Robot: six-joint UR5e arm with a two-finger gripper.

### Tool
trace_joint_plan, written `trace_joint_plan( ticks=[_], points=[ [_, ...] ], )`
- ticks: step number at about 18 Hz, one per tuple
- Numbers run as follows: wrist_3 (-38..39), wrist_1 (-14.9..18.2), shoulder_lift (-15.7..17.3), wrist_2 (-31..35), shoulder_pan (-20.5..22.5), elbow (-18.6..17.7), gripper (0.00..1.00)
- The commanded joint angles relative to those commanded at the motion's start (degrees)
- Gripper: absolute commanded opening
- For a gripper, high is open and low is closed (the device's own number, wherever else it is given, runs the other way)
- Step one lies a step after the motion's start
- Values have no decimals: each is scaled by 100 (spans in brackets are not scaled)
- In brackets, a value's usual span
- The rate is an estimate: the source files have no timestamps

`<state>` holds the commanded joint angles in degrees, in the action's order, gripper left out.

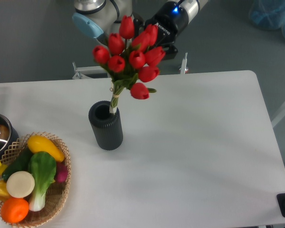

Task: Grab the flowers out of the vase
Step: 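Lift the gripped tulips straight up out of the black vase, then carry the tulip bunch away from the vase and hold it aloft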

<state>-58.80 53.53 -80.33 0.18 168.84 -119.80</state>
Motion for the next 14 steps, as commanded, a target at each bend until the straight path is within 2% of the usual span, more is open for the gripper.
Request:
trace_joint_plan(
  ticks=[5,8,11,14],
  points=[
    [-96,-44,-61,9,193,105,11],
    [-499,-97,-96,148,387,325,9],
    [-1333,-79,-193,989,518,466,7],
    [-1897,-88,-342,1247,694,466,5]
  ],
)
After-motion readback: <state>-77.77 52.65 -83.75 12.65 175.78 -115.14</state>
